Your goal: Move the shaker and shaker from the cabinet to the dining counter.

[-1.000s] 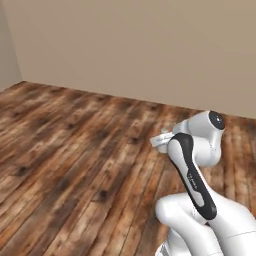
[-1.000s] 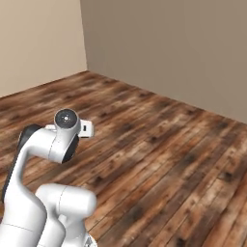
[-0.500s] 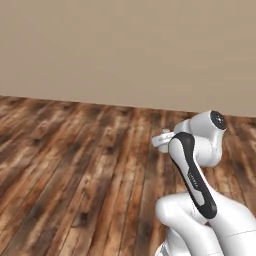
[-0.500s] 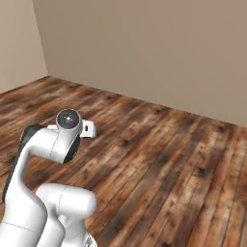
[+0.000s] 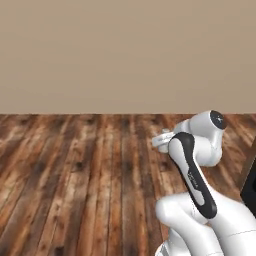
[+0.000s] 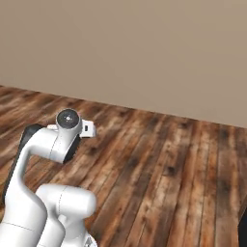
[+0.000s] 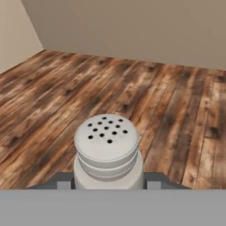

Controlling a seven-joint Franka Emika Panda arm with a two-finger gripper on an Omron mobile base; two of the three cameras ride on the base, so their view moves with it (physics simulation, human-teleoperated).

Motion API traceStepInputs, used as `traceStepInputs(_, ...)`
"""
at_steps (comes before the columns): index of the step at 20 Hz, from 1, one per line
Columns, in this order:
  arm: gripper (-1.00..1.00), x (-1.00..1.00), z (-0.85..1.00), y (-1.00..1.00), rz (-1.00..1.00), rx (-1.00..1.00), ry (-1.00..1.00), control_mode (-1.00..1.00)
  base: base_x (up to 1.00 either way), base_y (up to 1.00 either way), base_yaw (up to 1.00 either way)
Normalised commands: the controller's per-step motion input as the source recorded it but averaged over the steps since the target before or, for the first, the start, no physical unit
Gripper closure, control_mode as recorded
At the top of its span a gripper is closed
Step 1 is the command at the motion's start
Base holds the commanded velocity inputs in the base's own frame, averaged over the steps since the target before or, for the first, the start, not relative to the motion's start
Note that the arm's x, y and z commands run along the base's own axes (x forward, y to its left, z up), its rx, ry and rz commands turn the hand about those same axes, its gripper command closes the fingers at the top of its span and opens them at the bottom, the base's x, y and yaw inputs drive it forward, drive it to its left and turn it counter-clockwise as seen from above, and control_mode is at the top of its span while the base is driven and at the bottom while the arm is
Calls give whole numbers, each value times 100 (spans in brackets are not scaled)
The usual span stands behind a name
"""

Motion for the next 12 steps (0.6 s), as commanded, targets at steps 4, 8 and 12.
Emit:
traceStepInputs(4,100,0,0,0,0,0,0,100,64,8,-37)
traceStepInputs(8,100,0,0,0,0,0,0,100,67,9,-35)
traceStepInputs(12,100,0,0,0,0,0,0,100,73,11,-29)
